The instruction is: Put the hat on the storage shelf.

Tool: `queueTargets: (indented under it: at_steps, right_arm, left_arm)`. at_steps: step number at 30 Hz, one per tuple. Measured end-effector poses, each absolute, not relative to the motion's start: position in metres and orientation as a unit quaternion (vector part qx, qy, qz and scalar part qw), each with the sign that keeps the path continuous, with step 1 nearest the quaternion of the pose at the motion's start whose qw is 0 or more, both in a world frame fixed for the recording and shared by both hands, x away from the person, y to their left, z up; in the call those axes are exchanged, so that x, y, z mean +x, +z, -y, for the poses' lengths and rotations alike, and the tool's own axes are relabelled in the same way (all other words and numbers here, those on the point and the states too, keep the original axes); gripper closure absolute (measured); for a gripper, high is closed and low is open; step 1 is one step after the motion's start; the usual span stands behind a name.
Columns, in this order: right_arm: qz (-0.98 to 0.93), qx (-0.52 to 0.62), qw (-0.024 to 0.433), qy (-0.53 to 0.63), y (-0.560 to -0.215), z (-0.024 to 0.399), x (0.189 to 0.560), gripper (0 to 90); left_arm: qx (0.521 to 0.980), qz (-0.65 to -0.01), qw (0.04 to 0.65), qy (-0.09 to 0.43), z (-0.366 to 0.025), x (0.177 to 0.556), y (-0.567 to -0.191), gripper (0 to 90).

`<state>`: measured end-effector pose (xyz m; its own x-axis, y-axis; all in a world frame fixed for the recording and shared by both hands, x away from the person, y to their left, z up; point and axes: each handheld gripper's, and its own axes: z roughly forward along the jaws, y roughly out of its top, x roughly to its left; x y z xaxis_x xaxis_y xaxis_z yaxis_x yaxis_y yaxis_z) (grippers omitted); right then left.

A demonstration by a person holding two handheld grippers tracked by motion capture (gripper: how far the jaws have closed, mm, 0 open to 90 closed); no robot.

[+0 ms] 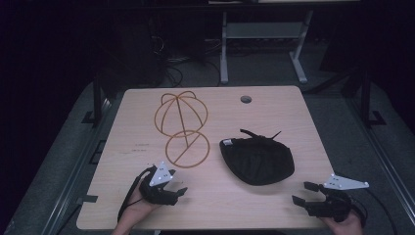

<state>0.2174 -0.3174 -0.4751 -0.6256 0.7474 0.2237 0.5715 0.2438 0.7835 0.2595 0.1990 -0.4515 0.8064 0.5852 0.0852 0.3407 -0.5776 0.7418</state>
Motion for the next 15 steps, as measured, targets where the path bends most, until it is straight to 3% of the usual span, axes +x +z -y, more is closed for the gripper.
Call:
queueTargets:
  at_steps: [15]
  right_arm:
    - [-0.785,0.413,0.105,0.450,-0.4707,0.3109,0.2148,21.1]
  left_arm:
    - [0.878,-0.267,0.368,0.153,-0.1936,0.2577,-0.4501,26.9]
